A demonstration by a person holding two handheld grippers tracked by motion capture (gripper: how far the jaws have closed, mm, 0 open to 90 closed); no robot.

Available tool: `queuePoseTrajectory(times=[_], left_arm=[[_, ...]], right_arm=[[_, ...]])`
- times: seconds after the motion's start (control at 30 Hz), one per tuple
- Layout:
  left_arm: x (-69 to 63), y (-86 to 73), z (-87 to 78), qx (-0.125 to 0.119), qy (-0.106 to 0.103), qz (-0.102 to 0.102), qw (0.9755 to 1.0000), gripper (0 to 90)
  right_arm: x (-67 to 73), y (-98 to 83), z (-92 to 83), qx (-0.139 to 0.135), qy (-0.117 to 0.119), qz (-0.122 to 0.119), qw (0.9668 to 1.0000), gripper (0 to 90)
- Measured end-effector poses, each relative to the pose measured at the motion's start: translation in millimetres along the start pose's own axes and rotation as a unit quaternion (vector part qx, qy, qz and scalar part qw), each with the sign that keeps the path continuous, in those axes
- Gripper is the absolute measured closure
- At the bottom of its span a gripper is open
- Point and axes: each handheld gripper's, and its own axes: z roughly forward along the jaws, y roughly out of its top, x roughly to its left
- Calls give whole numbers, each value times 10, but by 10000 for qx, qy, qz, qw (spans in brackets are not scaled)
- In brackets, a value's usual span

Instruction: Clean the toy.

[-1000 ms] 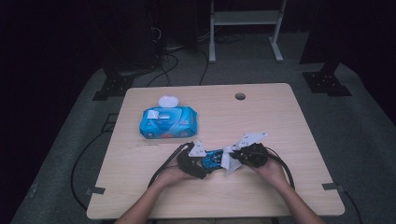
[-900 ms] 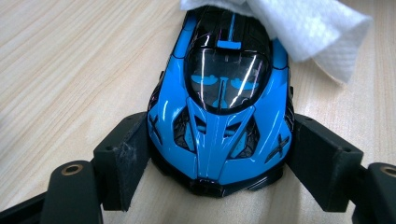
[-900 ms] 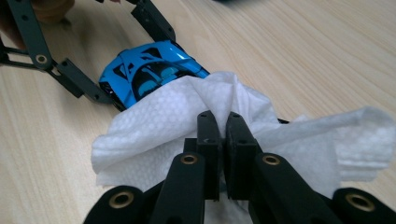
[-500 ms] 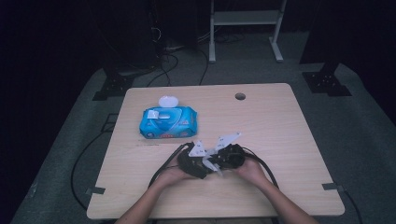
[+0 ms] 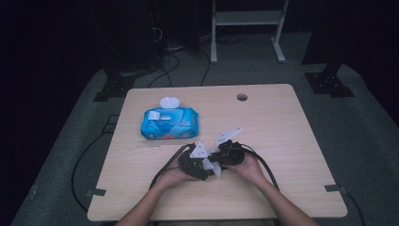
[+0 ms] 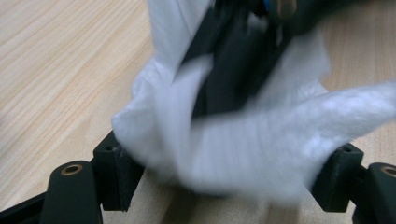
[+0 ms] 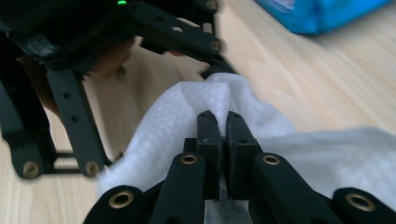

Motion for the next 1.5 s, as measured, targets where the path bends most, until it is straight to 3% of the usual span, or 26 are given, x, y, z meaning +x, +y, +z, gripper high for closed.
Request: queuePoseTrajectory(times=[0.17, 0.2, 0.23, 0.33, 0.4, 0.6, 0.67, 0.77, 0.83, 0.93, 1.07, 1.17, 1.23, 1.27, 1.43, 1.47, 1.5], left_arm=[[0, -2, 0, -7, -3, -4, 10000, 241], [2, 0, 0, -1, -4, 5, 10000, 241], [2, 0, 0, -1, -4, 5, 10000, 241], [4, 1, -1, 11, 4, 29, 10000, 241], [5, 2, -1, 26, 10, 40, 10000, 241], [9, -13, -17, 18, 17, 22, 10000, 242], [9, -5, -10, 29, 11, 39, 10000, 244], [8, -4, -6, 11, 7, 26, 10000, 245], [6, -6, -5, -2, 12, 20, 10000, 245], [6, -5, -5, -3, 12, 11, 10000, 245], [6, -7, -5, -9, 9, 20, 10000, 245], [7, -7, -5, -6, 9, 15, 10000, 245], [8, -7, -6, 1, 10, 32, 10000, 245], [11, -5, -3, 6, 5, 44, 10000, 245], [8, -4, -1, -12, 4, 17, 10000, 245], [6, -5, -3, -9, 7, 16, 10000, 245], [7, -6, -4, -8, 7, 16, 10000, 245]], right_arm=[[37, 49, 62, 59, -87, -205, 9997, 853], [-3, 33, 11, 73, -255, -197, 9995, 853], [-3, 33, 11, 73, -255, -197, 9995, 853], [-150, -22, -116, -35, -606, -1, 9982, 856], [-189, -26, -106, -58, -609, 201, 9979, 858], [-120, 14, -33, -33, -615, 74, 9981, 857], [-170, -11, -76, -51, -540, 87, 9985, 856], [-247, -59, -185, -70, -682, 109, 9976, 855], [-323, -107, -272, -11, -830, 259, 9962, 855], [-318, -123, -262, -85, -822, 332, 9960, 858], [-284, -111, -226, -156, -719, 211, 9971, 856], [-343, -144, -286, -86, -815, 218, 9964, 855], [-370, -169, -315, -32, -894, 253, 9957, 855], [-432, -222, -372, -118, -757, 477, 9959, 854], [-356, -168, -323, -62, -862, 314, 9958, 855], [-296, -122, -251, -189, -545, 250, 9980, 851], [-270, -110, -229, -199, -449, 232, 9985, 851]])
